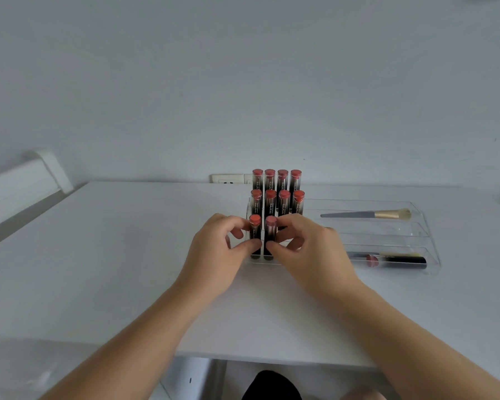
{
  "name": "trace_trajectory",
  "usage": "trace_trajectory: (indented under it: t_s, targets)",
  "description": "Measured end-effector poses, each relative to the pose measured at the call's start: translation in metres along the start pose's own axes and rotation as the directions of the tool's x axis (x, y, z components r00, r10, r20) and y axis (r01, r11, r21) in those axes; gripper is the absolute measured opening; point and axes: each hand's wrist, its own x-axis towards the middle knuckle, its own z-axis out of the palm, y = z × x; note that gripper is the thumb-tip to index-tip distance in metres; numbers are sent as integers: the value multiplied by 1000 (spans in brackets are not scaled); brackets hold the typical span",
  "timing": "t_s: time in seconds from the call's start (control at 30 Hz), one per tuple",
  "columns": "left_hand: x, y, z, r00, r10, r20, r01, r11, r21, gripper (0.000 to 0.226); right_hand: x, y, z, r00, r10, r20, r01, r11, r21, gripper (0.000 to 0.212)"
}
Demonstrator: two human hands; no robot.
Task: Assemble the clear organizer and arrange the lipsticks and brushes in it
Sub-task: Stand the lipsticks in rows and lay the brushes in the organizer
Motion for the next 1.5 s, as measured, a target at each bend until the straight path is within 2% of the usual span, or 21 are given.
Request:
trace_trajectory:
  t_s: [0.13, 0.3, 0.57, 0.8, 1.03, 1.2, 1.5]
  targets:
    - [2, -4, -2, 999, 25, 20, -25, 1000, 2, 23, -1, 1, 5, 1000, 20, 5, -20, 1000, 13, 27]
    - [1, -9, 1, 999, -4, 36, 6, 999, -47, 32, -2, 1, 7, 1000, 24, -3, -24, 1000, 16, 28]
    - [0, -12, 2, 999, 18, 27, -16, 999, -48, 36, -1, -4, 7, 999, 40, 4, -39, 998, -44, 12]
    - [0, -14, 3, 999, 28, 39, -27, 999, -39, 25, 1, -3, 8, 995, 98, -13, -99, 992, -83, 18]
    - [-2, -14, 4, 998, 12, 62, -11, 1000, -18, 22, 1, -4, 7, 998, 63, -8, -63, 997, -39, 27]
    - [-2, -14, 4, 997, 11, 71, -10, 1000, -25, 20, 5, -7, 8, 996, 88, -13, -89, 993, -74, 12]
    - [-2, -14, 4, 997, 16, 72, -14, 1000, -23, 22, 5, -6, 5, 997, 83, -3, -83, 995, -60, 31]
